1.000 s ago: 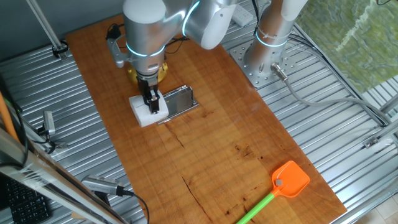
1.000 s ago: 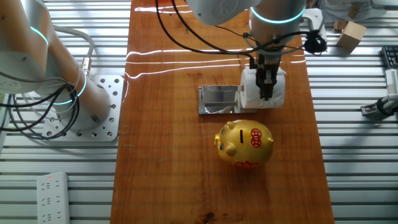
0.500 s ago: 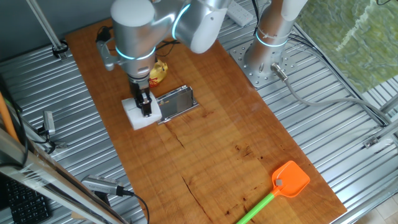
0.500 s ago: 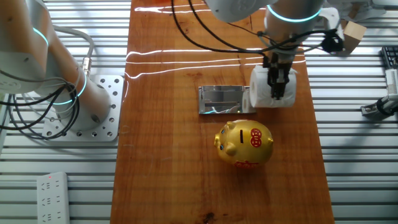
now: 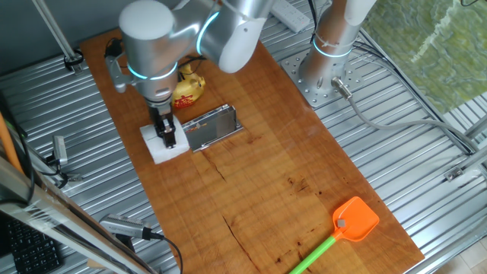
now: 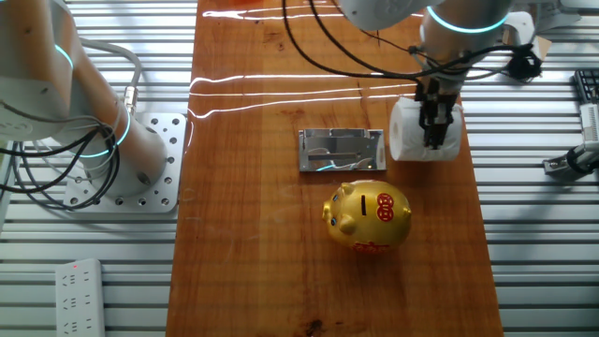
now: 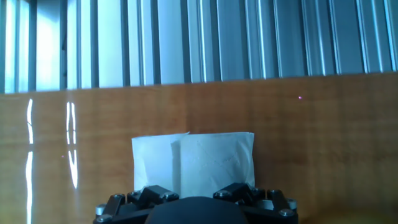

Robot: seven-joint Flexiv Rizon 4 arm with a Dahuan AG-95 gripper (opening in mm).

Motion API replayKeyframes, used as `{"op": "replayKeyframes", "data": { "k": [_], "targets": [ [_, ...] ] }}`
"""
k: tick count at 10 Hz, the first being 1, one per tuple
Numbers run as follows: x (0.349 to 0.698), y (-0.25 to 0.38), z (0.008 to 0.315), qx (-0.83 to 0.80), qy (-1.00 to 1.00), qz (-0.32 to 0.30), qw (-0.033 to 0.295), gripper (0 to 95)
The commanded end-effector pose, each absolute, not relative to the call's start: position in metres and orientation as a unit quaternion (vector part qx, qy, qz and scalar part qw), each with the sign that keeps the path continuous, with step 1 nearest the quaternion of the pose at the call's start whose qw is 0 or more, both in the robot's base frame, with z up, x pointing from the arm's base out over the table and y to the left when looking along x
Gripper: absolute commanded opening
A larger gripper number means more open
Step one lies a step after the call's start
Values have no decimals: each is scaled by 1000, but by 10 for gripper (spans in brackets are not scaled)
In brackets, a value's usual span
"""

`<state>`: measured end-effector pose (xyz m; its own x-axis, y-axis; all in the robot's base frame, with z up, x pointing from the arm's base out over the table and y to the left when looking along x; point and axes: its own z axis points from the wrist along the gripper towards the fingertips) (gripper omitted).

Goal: Take the roll of paper down from the shelf

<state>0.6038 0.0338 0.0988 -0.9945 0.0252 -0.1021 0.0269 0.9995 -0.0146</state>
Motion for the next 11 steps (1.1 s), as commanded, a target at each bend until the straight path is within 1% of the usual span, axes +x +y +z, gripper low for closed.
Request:
{"op": "replayKeyframes", "data": {
  "k": [1,11],
  "targets": [
    [608,34,97,14,999,-8,52,0],
    [611,36,95,16,998,-11,53,0]
  ]
}}
